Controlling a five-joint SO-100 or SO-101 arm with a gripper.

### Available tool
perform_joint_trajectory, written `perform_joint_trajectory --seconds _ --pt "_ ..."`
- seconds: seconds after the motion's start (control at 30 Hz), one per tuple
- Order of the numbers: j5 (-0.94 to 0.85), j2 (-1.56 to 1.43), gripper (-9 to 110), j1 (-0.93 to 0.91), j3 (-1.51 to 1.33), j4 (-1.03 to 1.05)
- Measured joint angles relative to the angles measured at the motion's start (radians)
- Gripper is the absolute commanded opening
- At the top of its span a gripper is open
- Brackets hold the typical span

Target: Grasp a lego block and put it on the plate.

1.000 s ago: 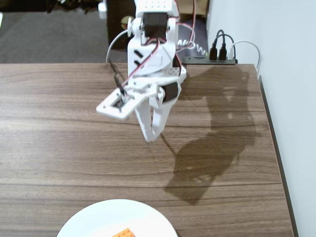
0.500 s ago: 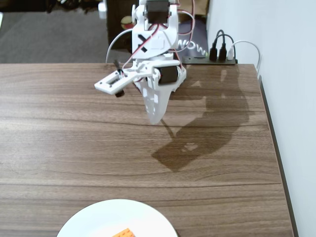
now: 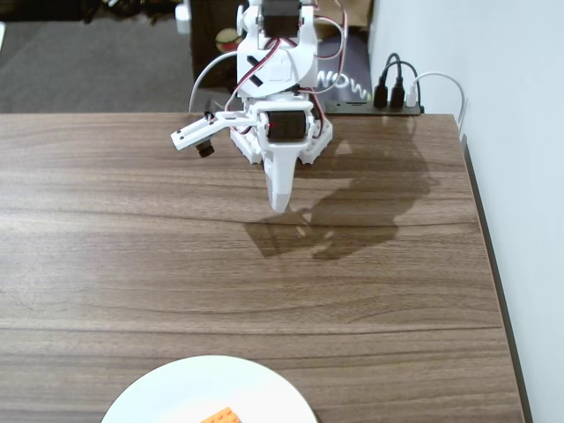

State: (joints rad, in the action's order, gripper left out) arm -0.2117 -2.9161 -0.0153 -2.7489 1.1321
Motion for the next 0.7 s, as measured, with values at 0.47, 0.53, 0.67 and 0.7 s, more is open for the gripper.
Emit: perform_joint_trajectory --seconds 0.47,0.53,0.67,0.7 --pt "0.106 -0.213 1 -0.029 -0.153 0.058" --pt "0.109 -0.25 1 -0.026 -0.158 0.074" --pt "0.109 -0.337 1 -0.038 -0.176 0.12" --pt "0.112 -0.36 1 -0.04 -0.176 0.126"
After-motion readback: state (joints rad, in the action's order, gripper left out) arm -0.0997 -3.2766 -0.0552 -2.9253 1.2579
